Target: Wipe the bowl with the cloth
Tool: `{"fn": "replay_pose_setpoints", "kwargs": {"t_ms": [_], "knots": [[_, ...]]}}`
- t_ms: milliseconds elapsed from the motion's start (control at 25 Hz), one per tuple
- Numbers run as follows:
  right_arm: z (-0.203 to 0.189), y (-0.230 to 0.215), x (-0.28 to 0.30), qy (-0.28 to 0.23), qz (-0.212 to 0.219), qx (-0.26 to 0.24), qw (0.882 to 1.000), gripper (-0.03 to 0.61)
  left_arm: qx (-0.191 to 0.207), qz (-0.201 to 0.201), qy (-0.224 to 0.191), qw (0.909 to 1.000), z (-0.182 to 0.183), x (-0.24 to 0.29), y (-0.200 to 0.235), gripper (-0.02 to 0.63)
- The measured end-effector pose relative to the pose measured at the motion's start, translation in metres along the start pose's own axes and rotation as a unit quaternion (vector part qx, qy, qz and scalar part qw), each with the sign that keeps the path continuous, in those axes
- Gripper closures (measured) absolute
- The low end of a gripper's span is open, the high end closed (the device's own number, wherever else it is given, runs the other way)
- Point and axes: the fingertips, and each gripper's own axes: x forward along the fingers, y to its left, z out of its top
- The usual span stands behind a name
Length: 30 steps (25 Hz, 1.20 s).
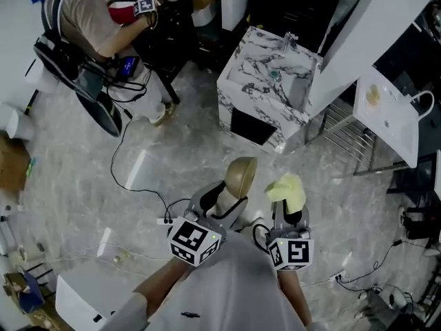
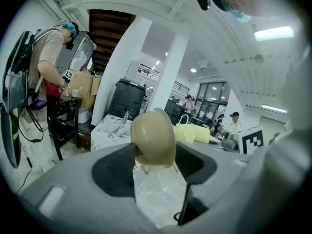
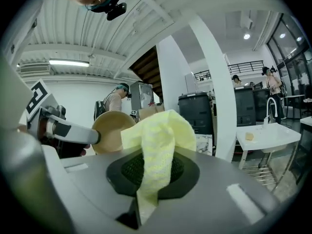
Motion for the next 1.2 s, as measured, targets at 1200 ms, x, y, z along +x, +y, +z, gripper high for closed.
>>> {"fn": "replay_pose_setpoints", "kwargs": {"t_ms": [1200], "knots": [[0.049,-0.104,0.221,0.006,-0.019,-0.017,1.0,0.552,-0.009,-0.004,0.031,0.9995,0.085,0.165,0.156,0.353]]}}
